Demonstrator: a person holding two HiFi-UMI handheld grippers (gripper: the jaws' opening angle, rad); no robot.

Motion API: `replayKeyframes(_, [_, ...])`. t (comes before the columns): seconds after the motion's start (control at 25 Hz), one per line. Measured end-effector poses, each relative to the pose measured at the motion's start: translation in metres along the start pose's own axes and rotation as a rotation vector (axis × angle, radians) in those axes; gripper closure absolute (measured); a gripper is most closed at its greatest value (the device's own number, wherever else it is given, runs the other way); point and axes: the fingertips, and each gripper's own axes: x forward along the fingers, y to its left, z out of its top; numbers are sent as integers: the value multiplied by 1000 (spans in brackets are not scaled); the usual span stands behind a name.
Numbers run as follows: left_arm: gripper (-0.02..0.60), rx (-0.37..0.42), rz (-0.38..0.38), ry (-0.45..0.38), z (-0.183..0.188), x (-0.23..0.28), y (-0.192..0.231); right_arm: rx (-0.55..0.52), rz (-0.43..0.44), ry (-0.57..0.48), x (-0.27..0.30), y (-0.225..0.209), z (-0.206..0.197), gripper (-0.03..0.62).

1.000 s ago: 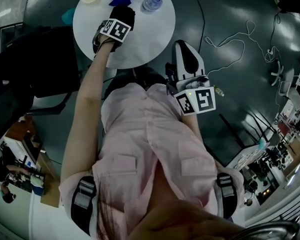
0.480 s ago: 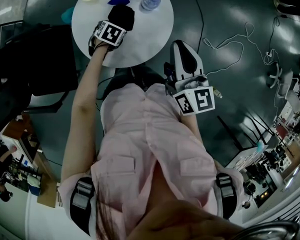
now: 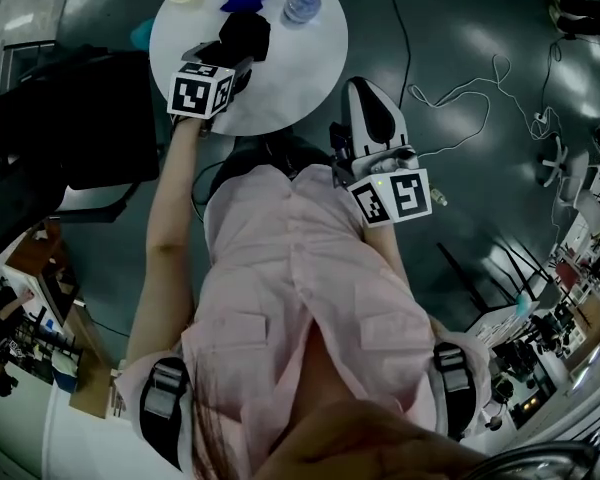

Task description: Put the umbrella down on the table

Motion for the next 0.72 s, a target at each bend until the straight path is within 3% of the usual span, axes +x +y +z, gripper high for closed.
replayKeyframes(0.12, [435, 27, 62, -119, 25, -19, -4, 0, 9, -8, -3, -1, 1, 553])
replayKeyframes(0.24, [546, 60, 106, -219, 47, -39, -13, -1, 21, -21, -7, -2, 5, 554])
replayKeyframes(0.56, [563, 140, 180, -536, 107, -137, -63, -27, 36, -64, -20, -11, 20, 554])
replayKeyframes(0.72, [563, 169, 228, -686, 118, -195, -89, -41, 37, -85, -29, -14, 28, 554])
